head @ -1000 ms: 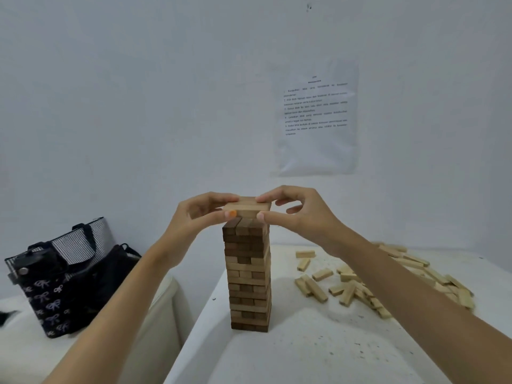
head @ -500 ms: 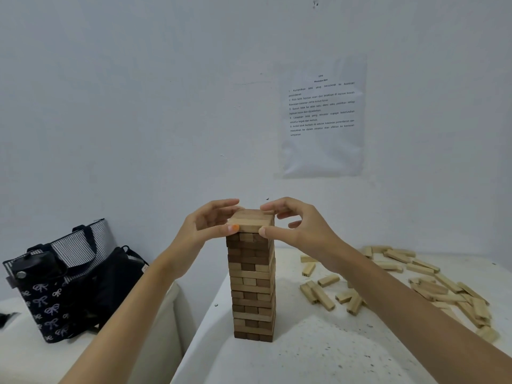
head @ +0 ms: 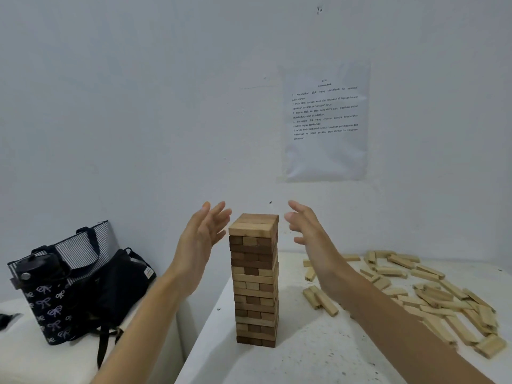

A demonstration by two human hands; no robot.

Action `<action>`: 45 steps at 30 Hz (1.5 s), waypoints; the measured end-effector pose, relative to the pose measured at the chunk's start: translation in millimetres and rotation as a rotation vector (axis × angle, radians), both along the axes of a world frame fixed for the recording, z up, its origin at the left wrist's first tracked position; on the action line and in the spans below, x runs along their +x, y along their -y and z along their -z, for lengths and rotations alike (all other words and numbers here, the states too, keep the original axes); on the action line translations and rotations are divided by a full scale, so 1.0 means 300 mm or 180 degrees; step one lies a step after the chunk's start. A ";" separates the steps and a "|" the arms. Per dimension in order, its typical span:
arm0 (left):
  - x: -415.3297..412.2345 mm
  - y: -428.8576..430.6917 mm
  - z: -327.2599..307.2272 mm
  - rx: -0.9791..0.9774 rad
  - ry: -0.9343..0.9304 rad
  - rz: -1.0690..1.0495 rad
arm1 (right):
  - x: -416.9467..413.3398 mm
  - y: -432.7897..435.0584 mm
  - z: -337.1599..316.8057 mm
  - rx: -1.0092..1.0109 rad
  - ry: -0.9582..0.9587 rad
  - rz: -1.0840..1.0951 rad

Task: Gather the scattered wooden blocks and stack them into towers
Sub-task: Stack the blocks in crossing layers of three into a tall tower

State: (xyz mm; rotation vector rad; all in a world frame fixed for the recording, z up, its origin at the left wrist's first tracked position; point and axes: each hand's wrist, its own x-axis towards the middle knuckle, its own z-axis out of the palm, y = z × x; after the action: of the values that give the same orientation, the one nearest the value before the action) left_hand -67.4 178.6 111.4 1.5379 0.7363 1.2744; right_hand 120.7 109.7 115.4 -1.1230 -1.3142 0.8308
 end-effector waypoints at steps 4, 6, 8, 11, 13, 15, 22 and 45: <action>0.062 0.061 -0.002 -0.0471 0.0182 -0.0361 | -0.088 -0.002 0.019 -0.0278 -0.0293 0.0063; 0.089 0.078 -0.011 -0.0663 0.0141 -0.0411 | -0.136 -0.008 0.013 -0.0347 -0.0405 0.0093; 0.104 0.093 -0.010 -0.0711 0.0081 -0.0398 | -0.168 -0.017 0.007 -0.0387 -0.0429 0.0157; 0.115 0.108 -0.009 -0.0669 0.0020 -0.0409 | -0.189 -0.030 0.000 -0.0446 -0.0303 0.0273; 0.116 0.114 -0.010 -0.0657 -0.0005 -0.0411 | -0.193 -0.034 -0.005 -0.0476 -0.0223 0.0320; 0.116 0.115 -0.010 -0.0647 -0.0027 -0.0430 | -0.192 -0.036 -0.008 -0.0490 -0.0186 0.0333; 0.119 0.114 -0.022 -0.0709 0.0000 -0.0420 | -0.189 -0.031 -0.015 -0.0431 -0.0207 0.0389; 0.147 0.139 -0.033 -0.0861 -0.0001 -0.0533 | -0.194 -0.025 -0.019 -0.0497 -0.0515 0.0148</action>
State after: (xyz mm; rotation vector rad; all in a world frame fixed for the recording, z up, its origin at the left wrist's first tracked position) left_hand -23.3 137.0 121.3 1.2786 1.0115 1.2381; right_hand 62.6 117.2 121.0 -1.1777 -1.1005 0.9822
